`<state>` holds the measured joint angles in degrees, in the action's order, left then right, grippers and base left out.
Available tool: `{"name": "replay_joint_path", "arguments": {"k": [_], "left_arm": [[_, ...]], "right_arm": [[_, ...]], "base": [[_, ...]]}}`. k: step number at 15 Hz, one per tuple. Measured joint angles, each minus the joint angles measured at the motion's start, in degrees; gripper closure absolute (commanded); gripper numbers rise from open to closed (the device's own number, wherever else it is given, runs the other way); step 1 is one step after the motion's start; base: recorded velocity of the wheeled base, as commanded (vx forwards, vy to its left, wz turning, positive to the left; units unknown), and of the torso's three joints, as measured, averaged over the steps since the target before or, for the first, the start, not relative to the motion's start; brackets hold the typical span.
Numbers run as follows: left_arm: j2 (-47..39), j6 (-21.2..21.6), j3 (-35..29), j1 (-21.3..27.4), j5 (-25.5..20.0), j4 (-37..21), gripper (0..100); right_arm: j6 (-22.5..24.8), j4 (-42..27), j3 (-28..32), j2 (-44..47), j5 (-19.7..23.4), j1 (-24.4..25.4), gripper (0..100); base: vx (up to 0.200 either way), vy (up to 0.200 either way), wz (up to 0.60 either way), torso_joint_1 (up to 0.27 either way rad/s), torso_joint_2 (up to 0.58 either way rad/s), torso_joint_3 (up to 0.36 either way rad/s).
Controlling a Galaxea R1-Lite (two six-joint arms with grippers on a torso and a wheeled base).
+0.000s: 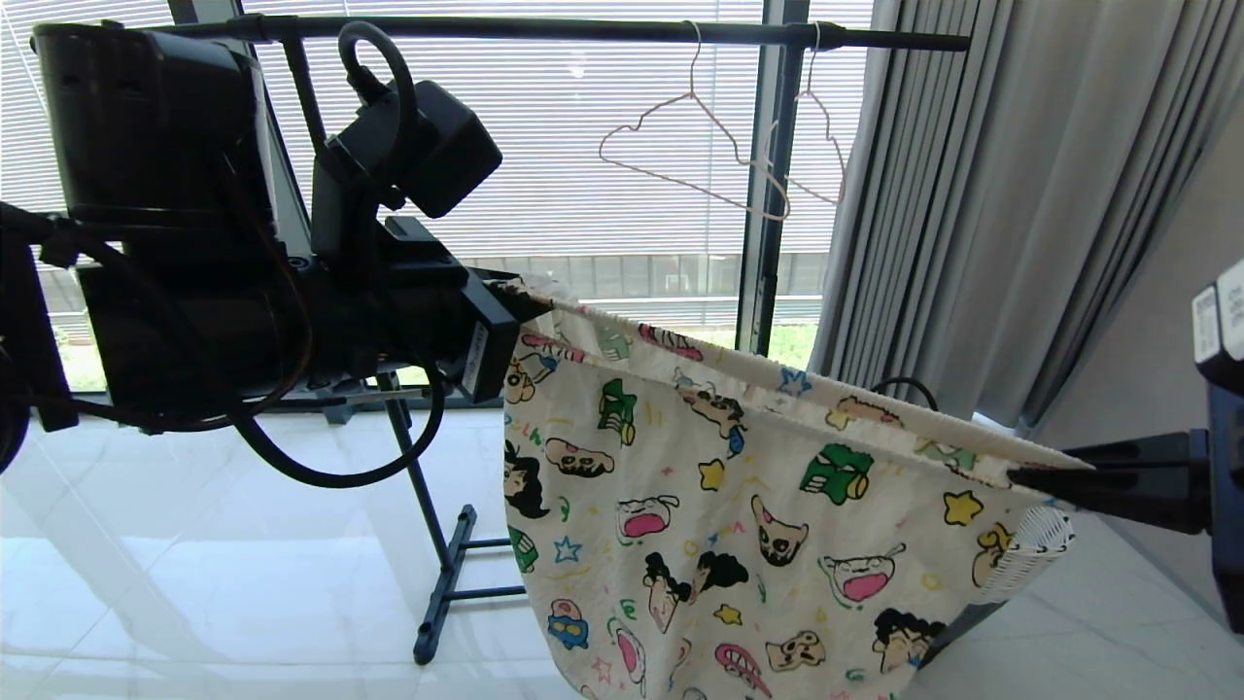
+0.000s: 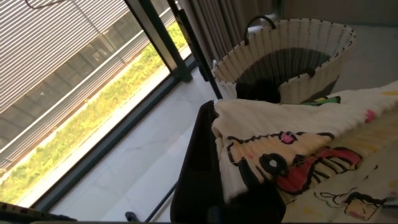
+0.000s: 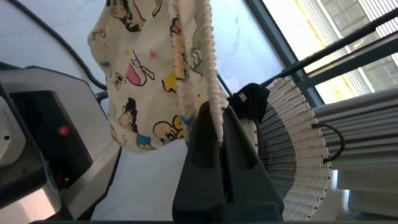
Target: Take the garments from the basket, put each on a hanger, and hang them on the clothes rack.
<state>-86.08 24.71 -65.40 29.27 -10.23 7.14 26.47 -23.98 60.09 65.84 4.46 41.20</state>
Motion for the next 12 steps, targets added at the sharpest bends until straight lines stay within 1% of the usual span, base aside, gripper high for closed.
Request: {"name": "replay_joint_path", "arguments": {"k": [1,3,7,8,10,12], "left_arm": [[-0.7,0.0,-0.4,0.0,0.0,0.8,100],[-1.9,0.1,-0.8,0.0,0.0,1.4,100],[-2.5,0.0,-0.4,0.1,0.2,1.0,100],[-2.1,-0.1,0.1,0.1,0.2,0.1,100],[0.1,-0.4,1.5,0.4,0.2,-5.6,100],[4.2,-2.3,4.0,1.9,0.2,-13.5,100]], "right_arm": [[0.0,-0.3,-0.9,-1.4,-1.4,2.4,100],[0.0,-0.7,-1.8,-3.0,-1.9,4.5,100],[-0.1,-0.8,-2.1,-4.0,-2.5,5.1,100],[-1.1,-0.5,-2.0,-3.9,-2.5,4.5,100],[-4.1,2.5,-1.4,-2.5,-2.5,2.6,100],[-6.4,7.6,0.0,0.2,-2.5,1.1,100]], "base": [[0.0,0.0,0.0,0.0,0.0,0.0],[0.0,0.0,0.0,0.0,0.0,0.0],[0.0,0.0,0.0,0.0,0.0,0.0],[0.0,0.0,0.0,0.0,0.0,0.0],[0.0,0.0,0.0,0.0,0.0,0.0],[0.0,0.0,0.0,0.0,0.0,0.0]]}}
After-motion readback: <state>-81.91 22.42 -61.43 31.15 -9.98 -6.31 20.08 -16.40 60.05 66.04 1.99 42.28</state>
